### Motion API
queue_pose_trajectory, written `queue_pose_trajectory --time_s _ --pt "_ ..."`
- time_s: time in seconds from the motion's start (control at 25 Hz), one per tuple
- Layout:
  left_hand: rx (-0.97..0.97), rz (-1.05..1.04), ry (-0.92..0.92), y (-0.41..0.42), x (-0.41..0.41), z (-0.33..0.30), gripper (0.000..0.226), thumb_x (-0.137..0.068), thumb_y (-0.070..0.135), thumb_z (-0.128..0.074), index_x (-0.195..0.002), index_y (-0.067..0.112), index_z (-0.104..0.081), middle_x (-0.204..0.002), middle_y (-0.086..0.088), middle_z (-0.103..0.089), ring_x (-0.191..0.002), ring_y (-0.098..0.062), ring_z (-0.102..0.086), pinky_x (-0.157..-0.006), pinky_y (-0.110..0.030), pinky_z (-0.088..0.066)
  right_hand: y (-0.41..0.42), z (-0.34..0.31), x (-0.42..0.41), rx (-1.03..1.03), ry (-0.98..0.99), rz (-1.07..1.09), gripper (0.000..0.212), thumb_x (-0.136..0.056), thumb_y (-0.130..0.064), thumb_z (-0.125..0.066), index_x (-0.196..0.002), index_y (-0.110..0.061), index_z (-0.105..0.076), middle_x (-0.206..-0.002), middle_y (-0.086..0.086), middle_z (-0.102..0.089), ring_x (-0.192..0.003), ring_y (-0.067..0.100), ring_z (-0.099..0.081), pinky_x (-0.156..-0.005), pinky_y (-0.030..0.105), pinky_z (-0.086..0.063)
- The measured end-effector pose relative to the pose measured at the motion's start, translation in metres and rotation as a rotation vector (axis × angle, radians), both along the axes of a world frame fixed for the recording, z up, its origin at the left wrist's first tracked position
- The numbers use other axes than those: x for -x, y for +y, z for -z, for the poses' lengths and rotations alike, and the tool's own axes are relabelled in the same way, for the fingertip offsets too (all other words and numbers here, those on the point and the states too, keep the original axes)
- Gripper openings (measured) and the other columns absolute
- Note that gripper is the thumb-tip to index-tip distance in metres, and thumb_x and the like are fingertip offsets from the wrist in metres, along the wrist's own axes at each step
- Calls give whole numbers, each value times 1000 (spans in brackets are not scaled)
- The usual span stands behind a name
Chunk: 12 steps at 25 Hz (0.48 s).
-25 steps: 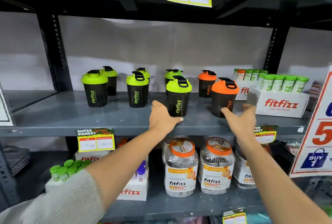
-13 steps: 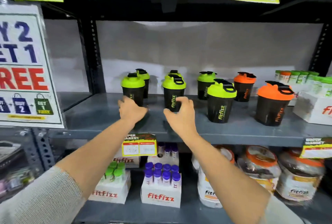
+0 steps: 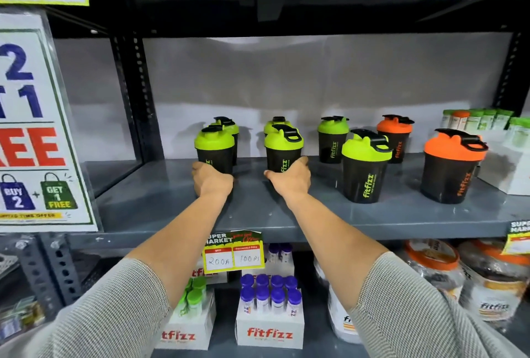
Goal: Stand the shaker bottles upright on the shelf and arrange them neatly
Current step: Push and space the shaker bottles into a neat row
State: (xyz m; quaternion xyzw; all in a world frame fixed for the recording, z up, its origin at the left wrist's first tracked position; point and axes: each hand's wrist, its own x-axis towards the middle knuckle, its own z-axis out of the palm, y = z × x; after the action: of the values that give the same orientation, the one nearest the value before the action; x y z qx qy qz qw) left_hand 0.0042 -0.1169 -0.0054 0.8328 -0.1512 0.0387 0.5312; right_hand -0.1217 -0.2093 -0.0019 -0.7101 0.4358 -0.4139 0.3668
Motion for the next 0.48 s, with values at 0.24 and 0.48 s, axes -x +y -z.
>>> queue_pose_trajectory --time_s 0.24,0.48 --pt "-229 -39 -180 17 16 2 94 -69 37 -85 -133 -9 -35 -136 -22 -43 -129 -36 -43 -101 -42 -41 5 5 17 28 18 -4 84 -70 -31 -86 -132 -1 -38 -129 18 -56 -119 35 -56 -89 39 -49" --pt "-265 -74 -219 35 41 2 98 -66 45 -85 -133 -8 -36 -136 -22 -43 -124 -34 -48 -98 -38 -43 17 8 43 37 22 -30 82 -68 -31 -87 -128 -1 -39 -127 17 -59 -118 34 -57 -89 38 -49"
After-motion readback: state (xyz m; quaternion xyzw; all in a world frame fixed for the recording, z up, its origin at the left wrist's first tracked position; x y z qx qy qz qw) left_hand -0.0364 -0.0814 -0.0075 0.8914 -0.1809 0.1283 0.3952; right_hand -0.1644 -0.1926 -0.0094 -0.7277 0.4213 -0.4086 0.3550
